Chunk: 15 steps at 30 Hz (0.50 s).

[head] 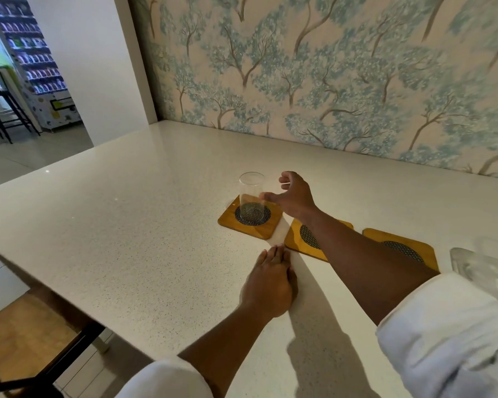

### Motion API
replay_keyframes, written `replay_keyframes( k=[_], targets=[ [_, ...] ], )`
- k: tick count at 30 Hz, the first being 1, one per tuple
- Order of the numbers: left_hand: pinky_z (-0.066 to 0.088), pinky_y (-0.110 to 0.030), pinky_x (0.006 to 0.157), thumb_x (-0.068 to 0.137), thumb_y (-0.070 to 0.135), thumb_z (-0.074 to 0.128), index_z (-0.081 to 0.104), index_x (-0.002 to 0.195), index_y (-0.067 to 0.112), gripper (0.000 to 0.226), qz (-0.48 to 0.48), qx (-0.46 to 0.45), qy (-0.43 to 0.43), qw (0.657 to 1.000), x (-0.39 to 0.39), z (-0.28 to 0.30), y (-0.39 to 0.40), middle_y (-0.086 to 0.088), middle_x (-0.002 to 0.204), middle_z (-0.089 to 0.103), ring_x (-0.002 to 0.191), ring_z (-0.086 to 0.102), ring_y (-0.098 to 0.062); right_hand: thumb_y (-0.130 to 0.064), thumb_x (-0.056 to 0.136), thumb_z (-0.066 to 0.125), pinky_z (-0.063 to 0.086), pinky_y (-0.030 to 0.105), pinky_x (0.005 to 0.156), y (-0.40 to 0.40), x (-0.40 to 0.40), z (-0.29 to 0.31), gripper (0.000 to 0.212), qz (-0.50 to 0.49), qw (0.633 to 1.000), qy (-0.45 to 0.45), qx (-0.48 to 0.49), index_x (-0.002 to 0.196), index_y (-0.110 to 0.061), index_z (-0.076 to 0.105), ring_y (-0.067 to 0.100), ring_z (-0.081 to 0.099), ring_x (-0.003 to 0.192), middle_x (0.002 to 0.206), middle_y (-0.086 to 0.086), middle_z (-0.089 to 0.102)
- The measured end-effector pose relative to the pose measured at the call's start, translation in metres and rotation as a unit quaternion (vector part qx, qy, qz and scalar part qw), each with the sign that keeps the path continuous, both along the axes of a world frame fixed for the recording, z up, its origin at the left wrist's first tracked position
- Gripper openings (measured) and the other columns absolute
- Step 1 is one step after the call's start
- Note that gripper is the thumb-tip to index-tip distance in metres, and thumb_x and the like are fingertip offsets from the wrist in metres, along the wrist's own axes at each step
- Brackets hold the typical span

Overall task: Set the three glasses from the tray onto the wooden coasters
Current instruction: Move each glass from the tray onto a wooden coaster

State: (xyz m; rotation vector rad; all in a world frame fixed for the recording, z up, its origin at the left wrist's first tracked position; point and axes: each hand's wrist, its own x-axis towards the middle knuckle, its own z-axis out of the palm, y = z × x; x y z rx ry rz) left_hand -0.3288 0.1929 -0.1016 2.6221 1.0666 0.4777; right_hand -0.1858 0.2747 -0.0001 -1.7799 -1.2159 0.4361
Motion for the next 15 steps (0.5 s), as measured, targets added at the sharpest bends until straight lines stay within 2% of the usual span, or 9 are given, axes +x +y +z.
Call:
replay_keyframes(
  k=[5, 15],
  targets=[
    [0.007, -0.032, 0.118, 0.100, 0.038, 0.021, 0.022, 0.149, 0.012, 0.056, 0.003, -0.002, -0.001, 1.000, 0.001, -0.001, -0.001, -0.006, 0.157, 0.029, 0.146, 0.021, -0.020, -0.039, 0.071, 0.085, 0.045, 0.027, 0.085, -0.030, 0.021, 0.013, 0.074, -0.042, 0.999, -0.017, 0.027, 0.130, -0.011, 0.049, 0.018, 0.054, 0.112, 0.128, 0.006, 0.055],
    [0.011, -0.034, 0.120, 0.101, 0.034, 0.019, 0.024, 0.149, 0.012, 0.053, 0.003, 0.011, 0.016, 1.000, 0.001, 0.002, -0.003, -0.007, 0.158, 0.024, 0.147, 0.017, -0.020, -0.040, 0.073, 0.083, 0.048, 0.035, 0.094, -0.094, 0.064, 0.030, 0.068, -0.122, 0.991, -0.038, 0.045, 0.125, -0.011, 0.051, 0.020, 0.053, 0.114, 0.126, 0.005, 0.054]
  ],
)
